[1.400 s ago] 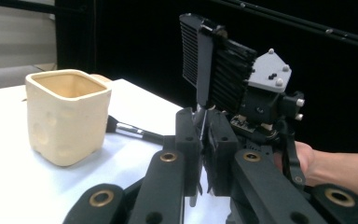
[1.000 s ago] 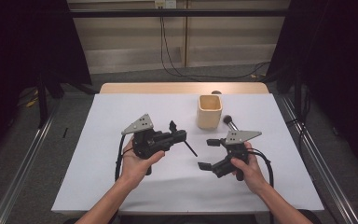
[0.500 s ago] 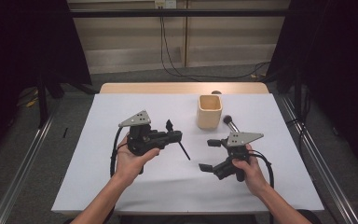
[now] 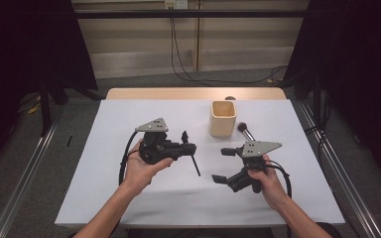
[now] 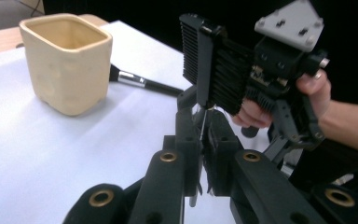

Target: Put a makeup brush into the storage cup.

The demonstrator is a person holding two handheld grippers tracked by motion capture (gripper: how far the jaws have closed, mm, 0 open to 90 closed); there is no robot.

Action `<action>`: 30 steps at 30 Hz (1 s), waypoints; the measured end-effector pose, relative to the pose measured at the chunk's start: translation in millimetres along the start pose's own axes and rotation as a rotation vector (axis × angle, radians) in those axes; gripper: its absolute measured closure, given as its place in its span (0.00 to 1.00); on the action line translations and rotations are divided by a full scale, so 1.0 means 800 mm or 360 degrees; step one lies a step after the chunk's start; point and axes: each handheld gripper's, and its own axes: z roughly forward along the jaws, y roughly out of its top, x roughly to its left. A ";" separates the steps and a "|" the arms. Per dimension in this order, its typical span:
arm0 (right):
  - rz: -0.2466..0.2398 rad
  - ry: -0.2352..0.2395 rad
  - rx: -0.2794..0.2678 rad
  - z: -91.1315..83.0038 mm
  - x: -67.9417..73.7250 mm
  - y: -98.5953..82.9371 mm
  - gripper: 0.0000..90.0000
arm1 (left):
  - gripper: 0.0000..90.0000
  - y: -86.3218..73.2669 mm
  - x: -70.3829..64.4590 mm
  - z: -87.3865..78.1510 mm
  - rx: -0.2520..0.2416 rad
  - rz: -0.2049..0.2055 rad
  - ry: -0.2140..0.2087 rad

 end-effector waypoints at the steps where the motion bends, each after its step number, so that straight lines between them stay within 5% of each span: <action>1: 0.0003 0.0003 -0.0004 0.000 0.000 0.000 0.03 | 0.95 0.001 0.000 0.002 0.0010 0.0001 -0.0007; 15: -0.0003 0.0044 0.0009 0.005 0.003 0.009 0.06 | 0.95 0.027 -0.009 0.024 0.0187 0.0077 -0.0014; 30: -0.0043 0.0104 0.0041 0.045 0.003 0.037 0.04 | 0.95 0.019 0.004 0.005 0.0127 0.0018 0.0030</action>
